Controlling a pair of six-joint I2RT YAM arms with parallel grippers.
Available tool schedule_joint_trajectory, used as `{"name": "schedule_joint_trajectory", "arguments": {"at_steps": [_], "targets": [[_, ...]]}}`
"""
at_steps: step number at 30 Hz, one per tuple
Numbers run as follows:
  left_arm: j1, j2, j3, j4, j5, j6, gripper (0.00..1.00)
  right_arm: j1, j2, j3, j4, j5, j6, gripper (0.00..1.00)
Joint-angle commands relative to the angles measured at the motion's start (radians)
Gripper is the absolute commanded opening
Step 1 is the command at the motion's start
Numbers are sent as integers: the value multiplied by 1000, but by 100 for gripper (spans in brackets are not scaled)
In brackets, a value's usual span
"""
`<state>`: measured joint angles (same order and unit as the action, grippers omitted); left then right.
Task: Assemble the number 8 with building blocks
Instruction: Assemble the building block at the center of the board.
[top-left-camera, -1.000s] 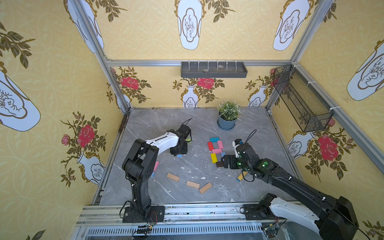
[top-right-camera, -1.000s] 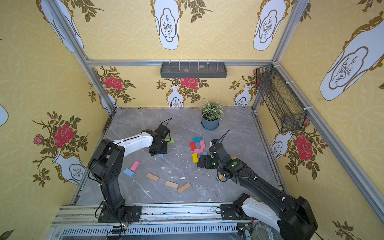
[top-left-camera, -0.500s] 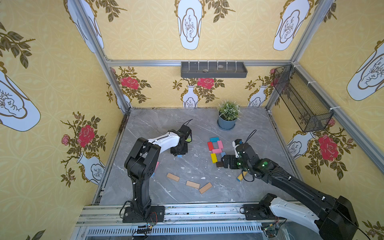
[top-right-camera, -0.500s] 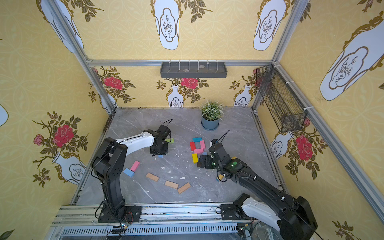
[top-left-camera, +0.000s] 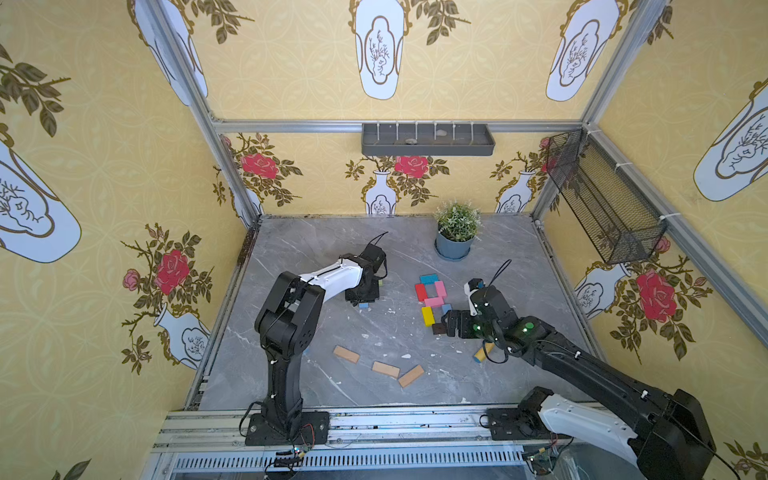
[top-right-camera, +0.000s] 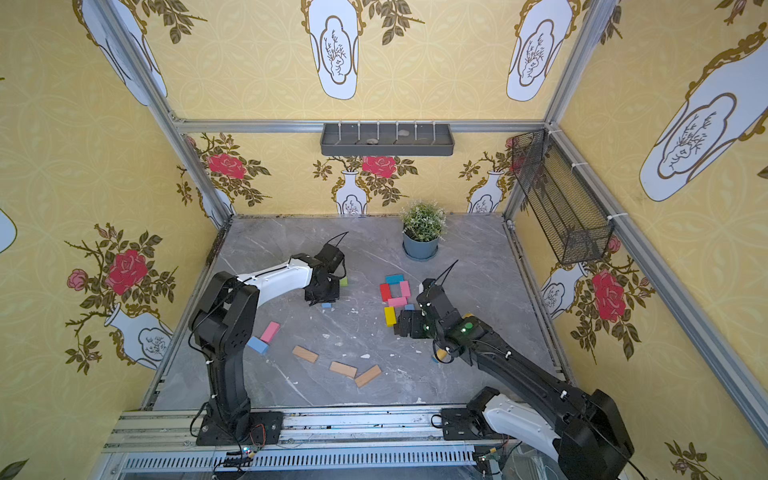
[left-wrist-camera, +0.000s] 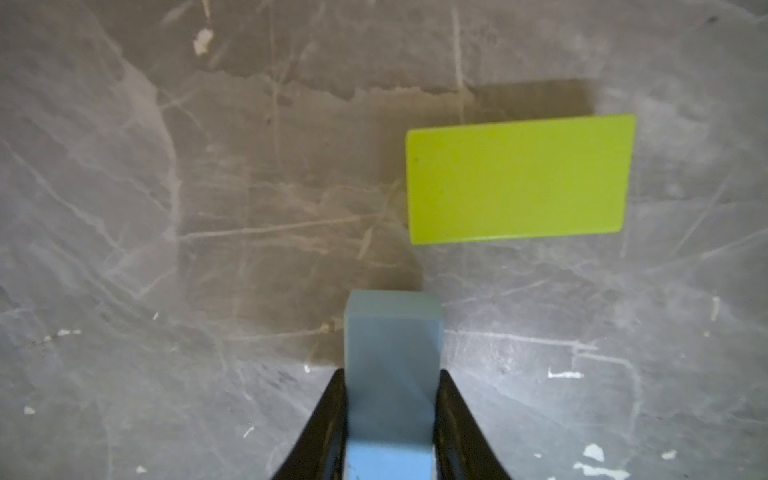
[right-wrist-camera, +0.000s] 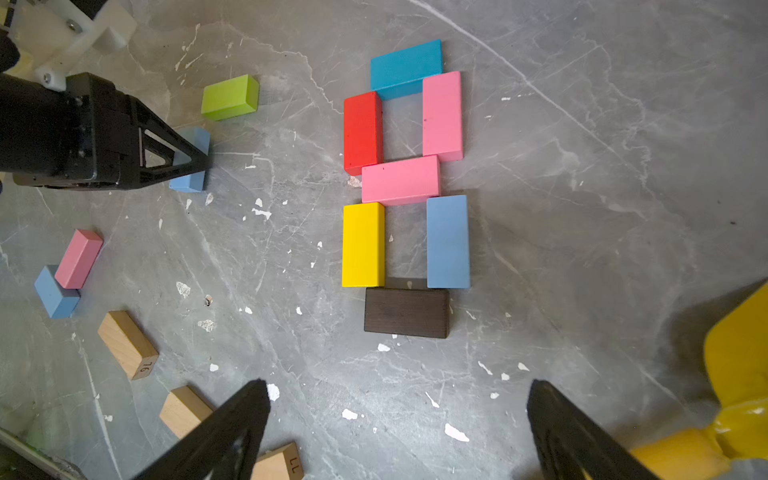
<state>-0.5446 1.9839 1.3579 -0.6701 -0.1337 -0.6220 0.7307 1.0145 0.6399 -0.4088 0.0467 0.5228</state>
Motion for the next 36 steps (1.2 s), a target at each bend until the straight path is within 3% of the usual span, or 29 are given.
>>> {"name": "schedule_joint_trajectory", "arguments": {"at_steps": [1,36], "targets": [[0,18,12,-23,-5,-12,28,0,2,-2,33,-4,-1,99],[15,79,60,-35,-24,-32,30,0,9,-3,35,-8,0,99]]}}
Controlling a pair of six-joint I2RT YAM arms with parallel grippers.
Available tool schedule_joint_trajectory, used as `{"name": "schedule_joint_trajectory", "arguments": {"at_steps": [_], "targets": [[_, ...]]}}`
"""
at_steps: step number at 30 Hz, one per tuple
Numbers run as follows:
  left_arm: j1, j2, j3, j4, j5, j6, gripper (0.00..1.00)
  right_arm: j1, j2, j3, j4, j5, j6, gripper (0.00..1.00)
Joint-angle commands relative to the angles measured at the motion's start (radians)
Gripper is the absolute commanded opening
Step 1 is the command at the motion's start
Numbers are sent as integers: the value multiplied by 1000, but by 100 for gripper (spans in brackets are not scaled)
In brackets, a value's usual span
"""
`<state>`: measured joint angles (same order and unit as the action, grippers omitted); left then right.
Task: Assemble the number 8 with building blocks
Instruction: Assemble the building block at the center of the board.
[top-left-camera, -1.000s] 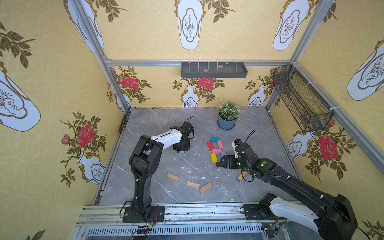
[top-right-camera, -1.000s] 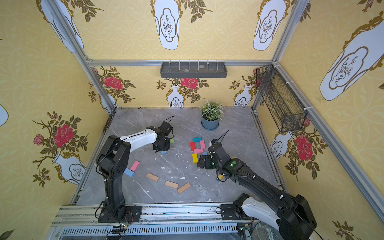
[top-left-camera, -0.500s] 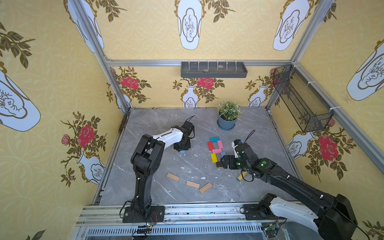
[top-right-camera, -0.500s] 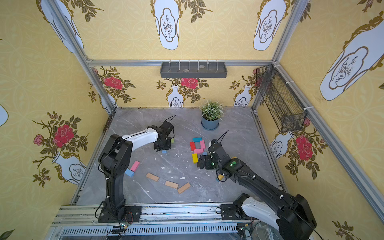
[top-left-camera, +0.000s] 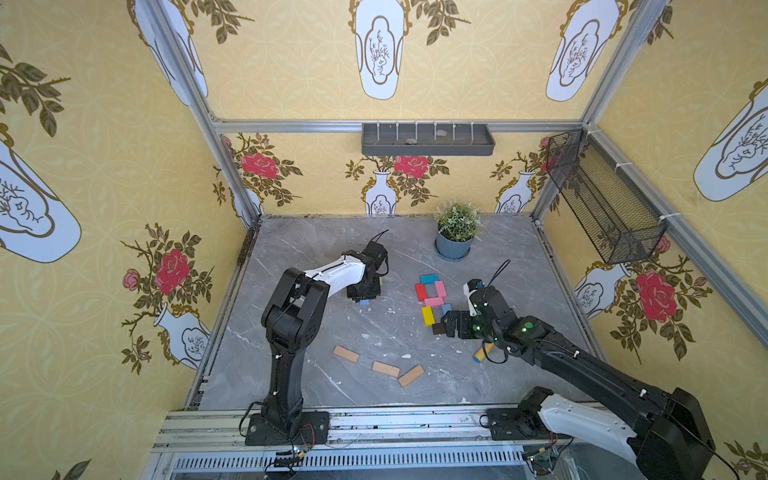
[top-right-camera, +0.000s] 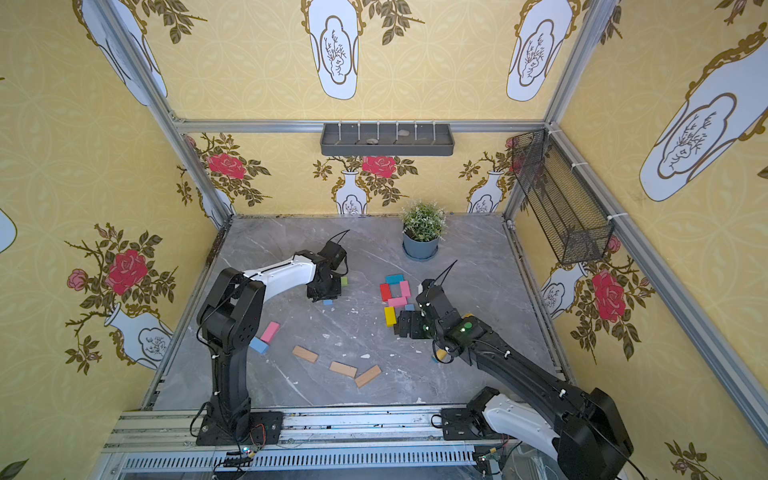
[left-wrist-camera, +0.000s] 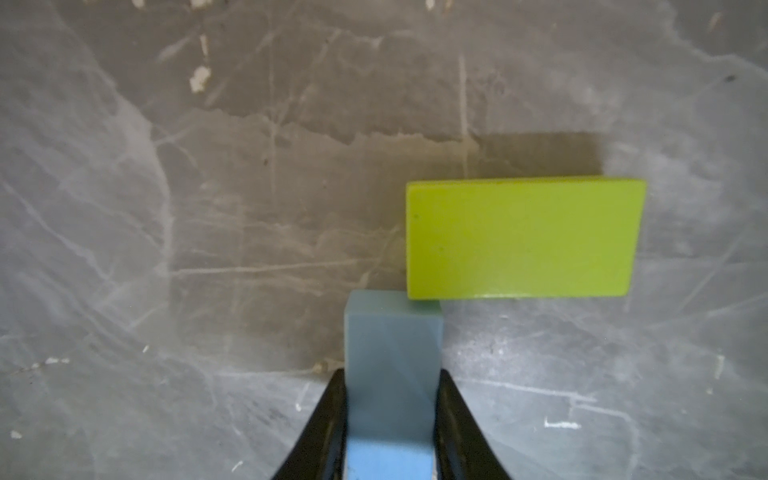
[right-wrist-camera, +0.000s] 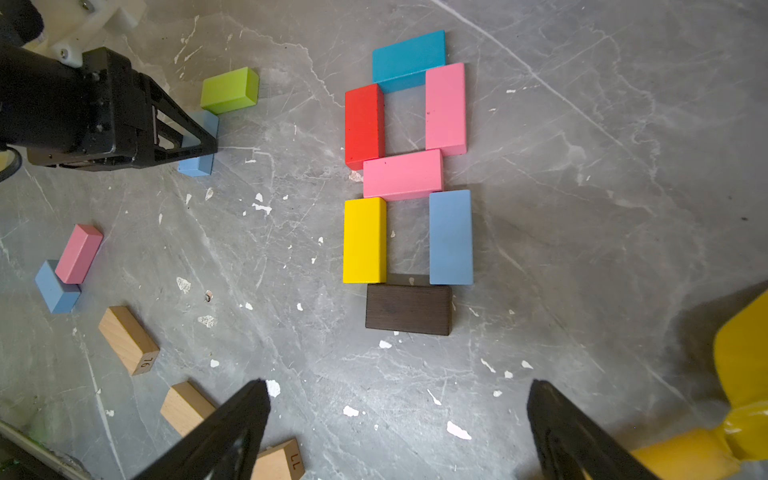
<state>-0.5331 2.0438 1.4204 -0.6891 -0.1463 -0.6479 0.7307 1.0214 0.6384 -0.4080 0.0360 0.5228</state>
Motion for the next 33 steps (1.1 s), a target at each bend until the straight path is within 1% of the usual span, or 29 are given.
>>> {"name": "schedule_joint_trajectory", "arguments": {"at_steps": [1,16,28,30,33], "targets": [[5,20,-2,-17,-12,-7,31,0,2,-2,34,3,0,100],[10,35,6,-17,-11,-6,33,0,4,-2,35,1,0,99],[11,21,5,-25,-10,-6,47,0,8,-2,39,-1,-4,99],[10,-1,1,-31,-14,-5,49,0,8,-1,40,0,-4,99],[10,-72,-32,-39,-27,4,54,1,8,0,39,-1,-5,99]]}}
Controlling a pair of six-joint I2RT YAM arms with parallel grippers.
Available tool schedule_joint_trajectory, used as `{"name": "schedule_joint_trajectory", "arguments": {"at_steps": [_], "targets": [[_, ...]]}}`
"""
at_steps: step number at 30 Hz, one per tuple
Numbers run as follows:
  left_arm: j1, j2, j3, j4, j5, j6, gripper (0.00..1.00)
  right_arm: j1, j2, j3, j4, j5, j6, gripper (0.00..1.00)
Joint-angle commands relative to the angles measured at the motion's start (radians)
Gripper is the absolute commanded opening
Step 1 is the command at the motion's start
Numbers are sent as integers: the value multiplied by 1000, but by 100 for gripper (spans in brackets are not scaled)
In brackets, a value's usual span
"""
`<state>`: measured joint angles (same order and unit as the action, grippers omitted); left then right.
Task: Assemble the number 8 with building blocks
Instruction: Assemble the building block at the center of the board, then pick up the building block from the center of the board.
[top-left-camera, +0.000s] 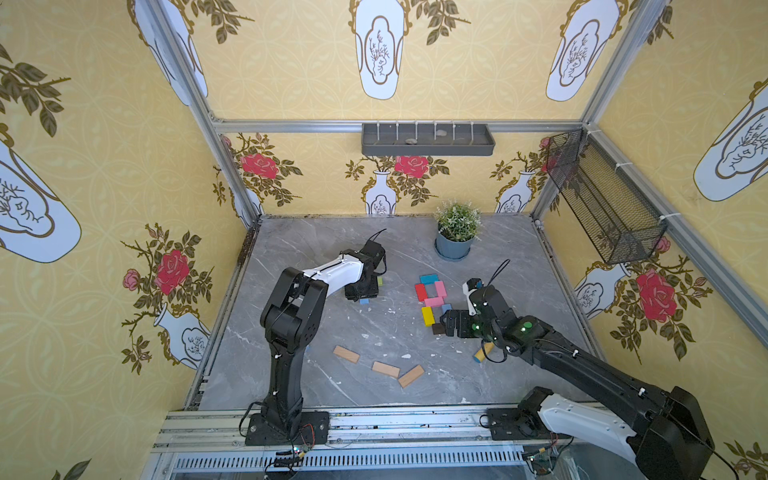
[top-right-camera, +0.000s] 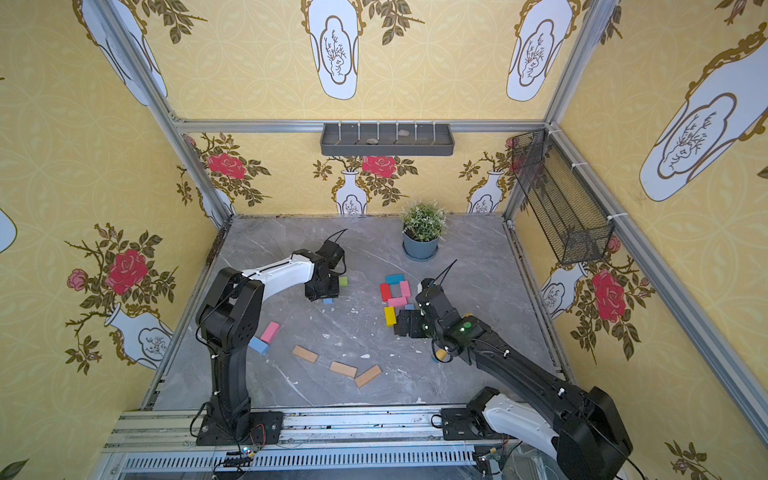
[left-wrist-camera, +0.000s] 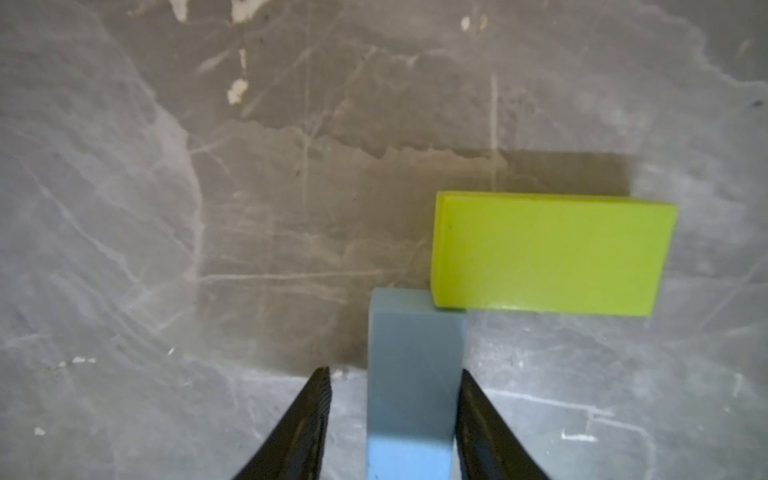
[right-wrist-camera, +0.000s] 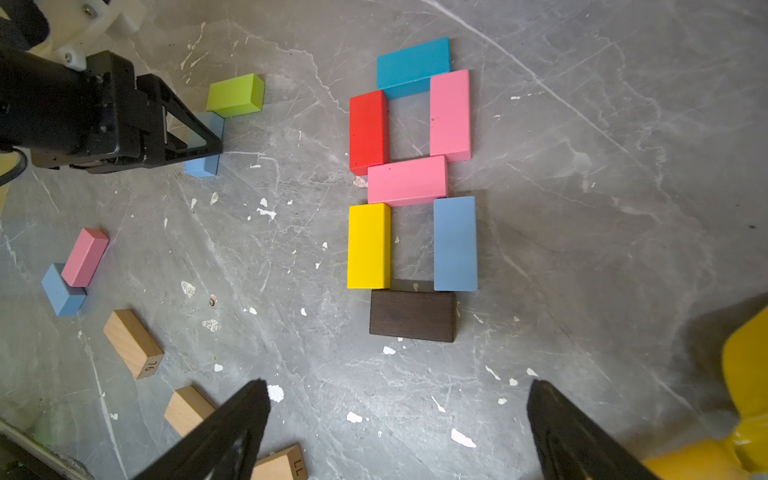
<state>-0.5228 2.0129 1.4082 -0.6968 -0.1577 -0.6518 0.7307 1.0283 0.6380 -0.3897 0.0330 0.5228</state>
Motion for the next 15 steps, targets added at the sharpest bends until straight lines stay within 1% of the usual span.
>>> {"name": "schedule_joint_trajectory", "arguments": {"at_steps": [1,7,10,15], "targets": [[0,-73,-39,-35,-24,12,56,0,1,0,20,2,-5,99],[0,-283,-180,-72,-112,33,68,-2,4,-3,27,0,-12,99],[5,-368,-262,-98,-159,16,74,-2,4,-2,28,1,-18,99],[35,-457,-391,-98,-179,-28,78,-3,3,-3,33,-6,-25,99]]}}
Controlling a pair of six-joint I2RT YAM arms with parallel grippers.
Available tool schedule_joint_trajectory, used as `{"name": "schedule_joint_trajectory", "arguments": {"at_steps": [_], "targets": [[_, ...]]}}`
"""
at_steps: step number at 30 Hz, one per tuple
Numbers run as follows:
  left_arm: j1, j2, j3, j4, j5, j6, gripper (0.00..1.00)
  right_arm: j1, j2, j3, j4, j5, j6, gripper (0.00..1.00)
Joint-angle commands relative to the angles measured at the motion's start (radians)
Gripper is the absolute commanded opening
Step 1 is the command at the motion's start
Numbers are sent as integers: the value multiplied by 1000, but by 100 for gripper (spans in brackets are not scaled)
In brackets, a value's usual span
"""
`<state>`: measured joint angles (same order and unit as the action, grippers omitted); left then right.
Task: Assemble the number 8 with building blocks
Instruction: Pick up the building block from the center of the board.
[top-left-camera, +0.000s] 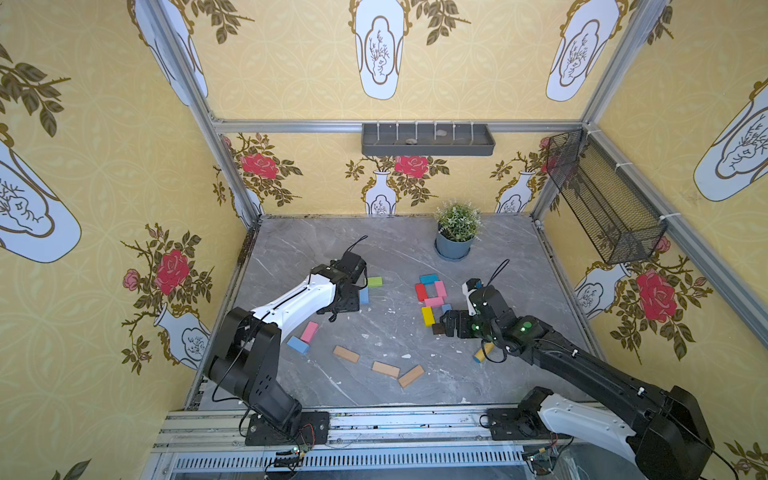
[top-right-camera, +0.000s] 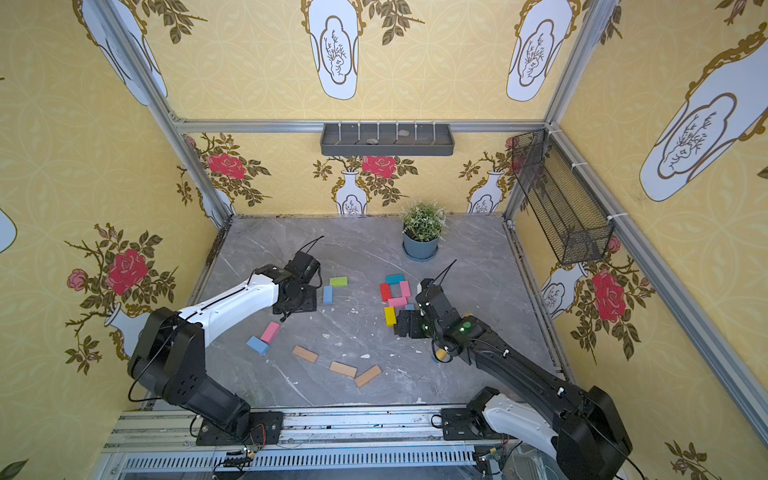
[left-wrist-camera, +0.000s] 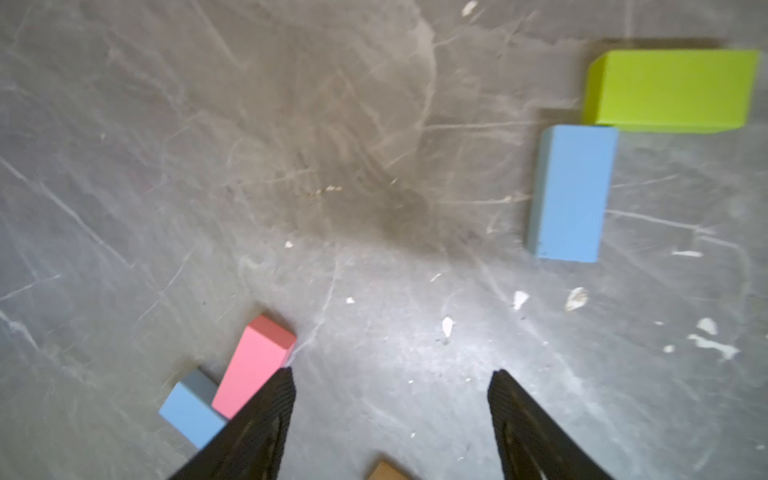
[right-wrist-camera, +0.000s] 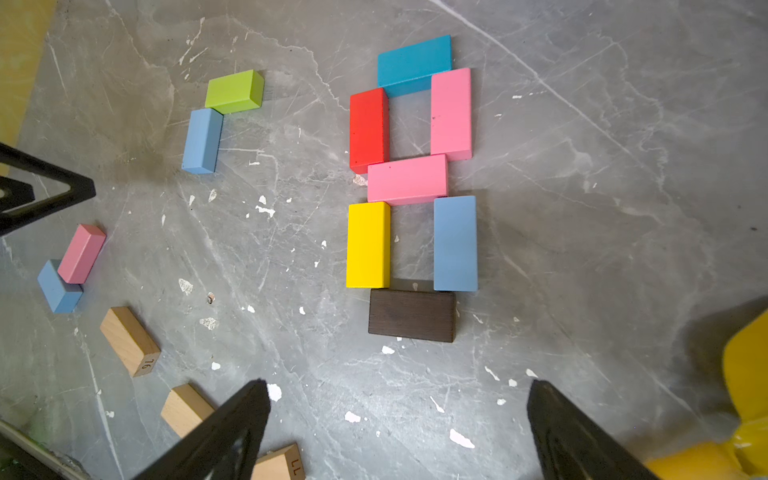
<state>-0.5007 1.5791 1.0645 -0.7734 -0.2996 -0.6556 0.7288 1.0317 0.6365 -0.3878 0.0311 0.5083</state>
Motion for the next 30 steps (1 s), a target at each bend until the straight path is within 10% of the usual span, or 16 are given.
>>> {"name": "schedule_joint_trajectory", "arguments": {"at_steps": [1,30], "targets": [[22,-37,-70,-17,-33,-58,79,-1,-2,-1,31,-6,-13,99],[218,-17,-231,158,72,-45,81,-1,11,-11,41,-17,-13,99]]}}
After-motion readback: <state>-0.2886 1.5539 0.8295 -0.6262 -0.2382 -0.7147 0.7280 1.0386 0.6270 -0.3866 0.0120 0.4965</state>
